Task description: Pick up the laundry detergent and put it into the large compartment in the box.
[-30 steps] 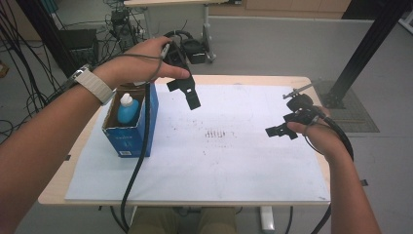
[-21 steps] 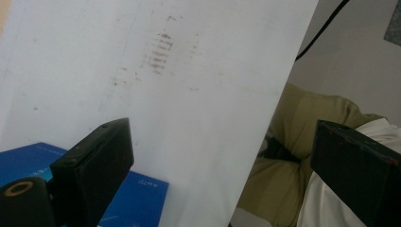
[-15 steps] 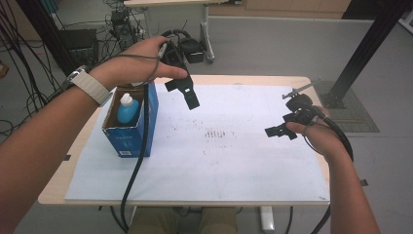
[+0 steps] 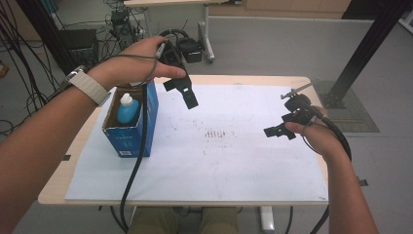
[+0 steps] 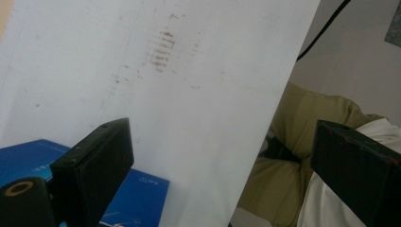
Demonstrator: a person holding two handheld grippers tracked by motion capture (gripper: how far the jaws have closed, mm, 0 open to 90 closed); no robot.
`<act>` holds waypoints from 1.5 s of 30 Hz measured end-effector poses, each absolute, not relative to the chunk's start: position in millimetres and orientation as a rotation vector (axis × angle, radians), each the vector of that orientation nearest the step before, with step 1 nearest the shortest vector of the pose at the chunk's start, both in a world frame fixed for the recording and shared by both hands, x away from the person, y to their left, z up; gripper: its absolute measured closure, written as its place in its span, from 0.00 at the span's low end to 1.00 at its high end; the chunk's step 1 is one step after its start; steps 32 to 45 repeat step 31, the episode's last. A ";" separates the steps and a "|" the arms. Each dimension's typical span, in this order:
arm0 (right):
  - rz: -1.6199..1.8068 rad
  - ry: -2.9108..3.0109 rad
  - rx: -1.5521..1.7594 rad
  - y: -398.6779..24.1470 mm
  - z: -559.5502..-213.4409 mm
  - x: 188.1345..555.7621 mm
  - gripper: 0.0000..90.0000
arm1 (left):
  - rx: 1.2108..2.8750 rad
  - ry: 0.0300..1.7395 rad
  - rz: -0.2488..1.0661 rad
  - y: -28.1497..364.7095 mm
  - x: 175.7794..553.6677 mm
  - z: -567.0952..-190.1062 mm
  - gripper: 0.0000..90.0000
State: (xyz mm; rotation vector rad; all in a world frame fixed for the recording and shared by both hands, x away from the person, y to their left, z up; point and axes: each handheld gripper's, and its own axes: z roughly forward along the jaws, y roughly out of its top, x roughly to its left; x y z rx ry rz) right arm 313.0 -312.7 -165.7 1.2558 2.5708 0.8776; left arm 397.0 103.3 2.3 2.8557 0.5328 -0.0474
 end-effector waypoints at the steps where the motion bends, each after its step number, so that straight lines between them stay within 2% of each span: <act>1: 0.876 2.571 1.258 -312.6 -165.5 312.9 0.10 | 2.855 0.534 -0.047 103.6 397.1 2.4 0.08; 45: 0.883 2.574 1.250 -312.8 -167.6 312.5 0.10 | 2.850 0.549 -0.040 107.6 395.5 2.8 0.08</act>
